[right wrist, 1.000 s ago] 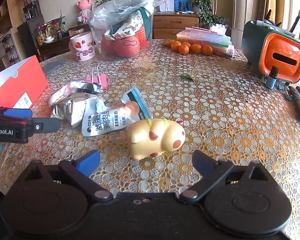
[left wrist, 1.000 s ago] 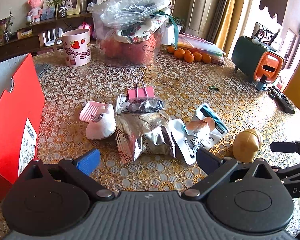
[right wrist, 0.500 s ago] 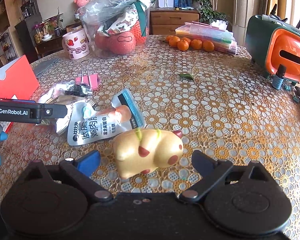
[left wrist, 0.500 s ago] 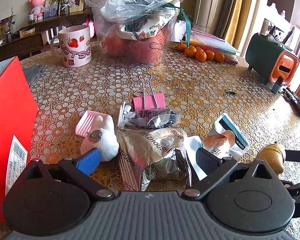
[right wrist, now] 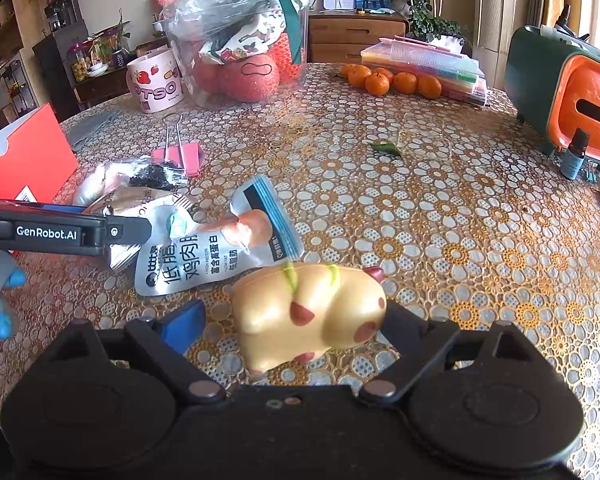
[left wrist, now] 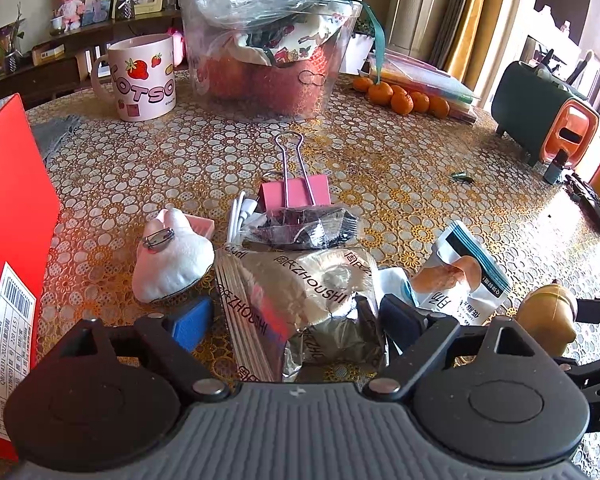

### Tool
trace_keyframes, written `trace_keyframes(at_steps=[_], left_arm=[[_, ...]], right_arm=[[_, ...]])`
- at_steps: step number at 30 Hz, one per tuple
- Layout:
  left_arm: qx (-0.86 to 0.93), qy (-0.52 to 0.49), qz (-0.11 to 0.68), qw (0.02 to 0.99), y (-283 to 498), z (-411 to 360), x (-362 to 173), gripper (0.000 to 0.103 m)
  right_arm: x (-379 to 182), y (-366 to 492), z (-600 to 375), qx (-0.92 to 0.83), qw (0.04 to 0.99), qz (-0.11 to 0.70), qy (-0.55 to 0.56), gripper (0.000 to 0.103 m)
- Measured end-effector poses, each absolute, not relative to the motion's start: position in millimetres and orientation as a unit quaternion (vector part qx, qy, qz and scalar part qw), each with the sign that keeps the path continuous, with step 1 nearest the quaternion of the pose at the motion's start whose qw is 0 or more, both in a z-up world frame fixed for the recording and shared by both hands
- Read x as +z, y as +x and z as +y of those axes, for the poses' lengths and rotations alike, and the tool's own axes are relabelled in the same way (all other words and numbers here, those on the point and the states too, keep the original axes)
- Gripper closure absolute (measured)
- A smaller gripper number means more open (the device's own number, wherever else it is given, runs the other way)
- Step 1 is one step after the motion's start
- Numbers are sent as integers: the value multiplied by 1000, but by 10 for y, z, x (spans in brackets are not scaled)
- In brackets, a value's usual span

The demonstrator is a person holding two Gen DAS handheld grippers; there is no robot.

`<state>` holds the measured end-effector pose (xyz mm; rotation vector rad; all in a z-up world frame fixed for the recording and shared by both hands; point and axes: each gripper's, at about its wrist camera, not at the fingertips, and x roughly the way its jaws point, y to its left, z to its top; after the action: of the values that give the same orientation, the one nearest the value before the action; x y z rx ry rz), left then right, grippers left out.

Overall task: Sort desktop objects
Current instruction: 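Grasp the silver snack pouch with the left tool while the right tool grasps the yellow pig toy, then carry the silver pouch and yellow pig toy over the red shoebox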

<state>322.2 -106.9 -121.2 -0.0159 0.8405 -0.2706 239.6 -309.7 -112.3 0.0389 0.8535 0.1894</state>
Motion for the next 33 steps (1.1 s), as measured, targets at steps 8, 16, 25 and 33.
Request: trace_keyframes(at_steps=[8,16,25,33], left_arm=[[-142,-25,410,900,3196,-1046,-1197,39],[-142,-34,417,897,3078,-977,-1142,50],[-141,-37,420,896,2772,-836,-1044,51],[-147,-36,416,897,2457,-705,-939,51]], right_arm=[[-1110,2394,-3120,76,907,413,18,25],[-1042,2311,-3101,72,909,411,15,29],[-901,2125,-2972,81,910,406,9,29],[-735,1910,-2816,90,914,397,-2,30]])
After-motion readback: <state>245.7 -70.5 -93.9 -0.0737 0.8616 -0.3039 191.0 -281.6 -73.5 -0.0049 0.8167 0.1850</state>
